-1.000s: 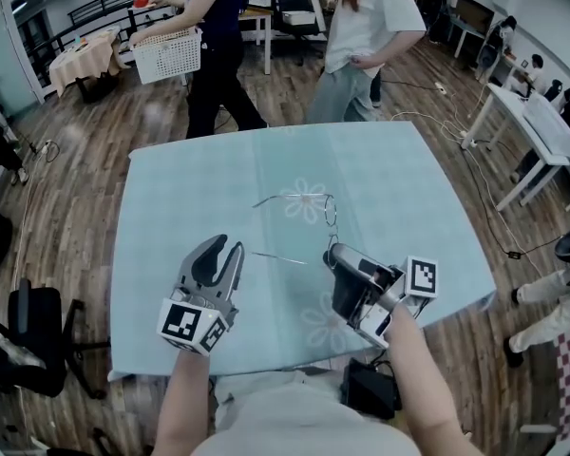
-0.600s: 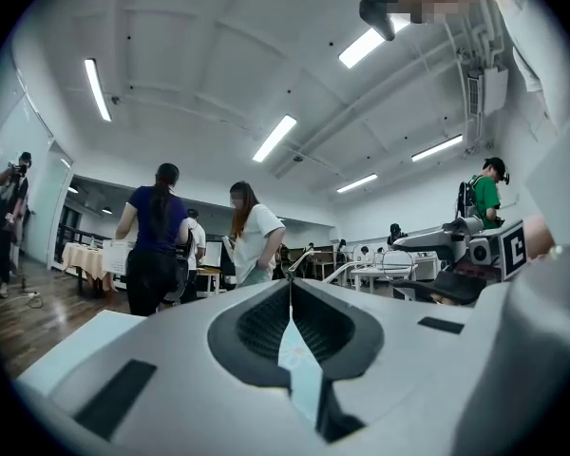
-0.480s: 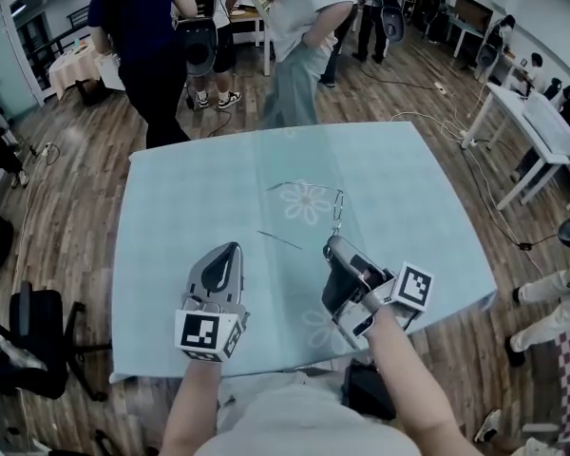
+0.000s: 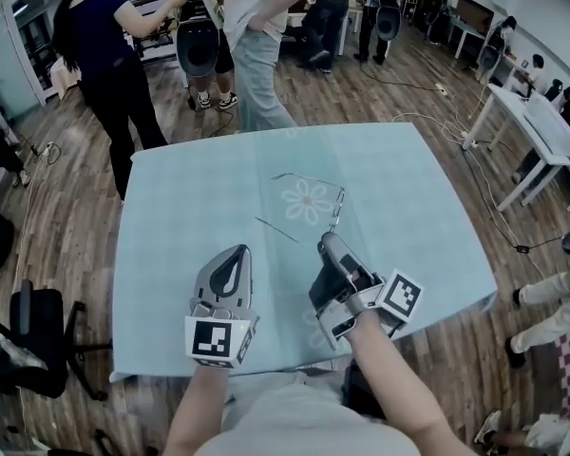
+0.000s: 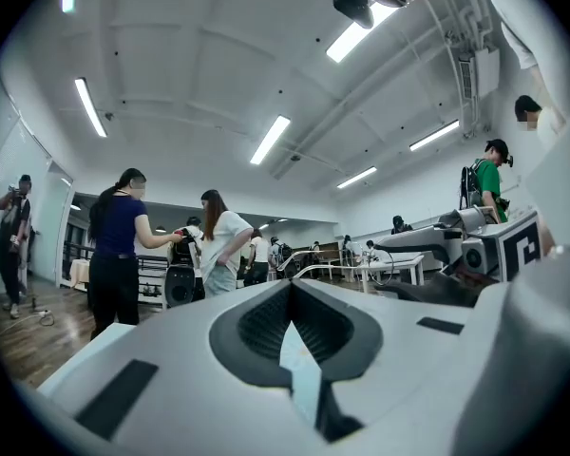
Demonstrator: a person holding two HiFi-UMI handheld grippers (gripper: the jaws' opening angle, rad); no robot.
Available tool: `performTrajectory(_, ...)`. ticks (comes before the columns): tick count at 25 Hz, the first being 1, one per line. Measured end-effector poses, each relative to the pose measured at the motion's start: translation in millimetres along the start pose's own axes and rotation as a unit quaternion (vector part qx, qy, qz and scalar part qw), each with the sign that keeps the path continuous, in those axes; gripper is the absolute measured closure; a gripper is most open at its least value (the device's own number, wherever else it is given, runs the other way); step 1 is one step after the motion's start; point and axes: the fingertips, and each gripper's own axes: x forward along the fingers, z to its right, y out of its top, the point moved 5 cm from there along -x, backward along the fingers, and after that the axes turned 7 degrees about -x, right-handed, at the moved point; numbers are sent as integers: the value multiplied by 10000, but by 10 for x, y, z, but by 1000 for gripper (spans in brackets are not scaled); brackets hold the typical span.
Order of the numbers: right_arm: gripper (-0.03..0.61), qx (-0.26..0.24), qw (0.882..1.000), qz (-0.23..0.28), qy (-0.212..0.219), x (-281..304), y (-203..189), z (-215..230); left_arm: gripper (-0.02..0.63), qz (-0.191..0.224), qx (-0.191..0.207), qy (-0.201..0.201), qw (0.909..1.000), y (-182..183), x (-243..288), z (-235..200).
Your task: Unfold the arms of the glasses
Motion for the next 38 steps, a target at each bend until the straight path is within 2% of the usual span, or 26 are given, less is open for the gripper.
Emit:
performTrajectory(7, 370, 71, 9993, 334, -123, 2, -107, 75, 606, 45, -72, 68, 9999, 25, -29, 79)
performTrajectory(26, 370, -165, 9995, 199, -162, -118, -349, 58, 606, 167, -231, -137, 9995, 1, -100, 381)
performTrajectory(38, 370, -241, 9991, 317, -167, -166, -290, 40, 606, 65, -210, -186, 9996, -30, -124, 454)
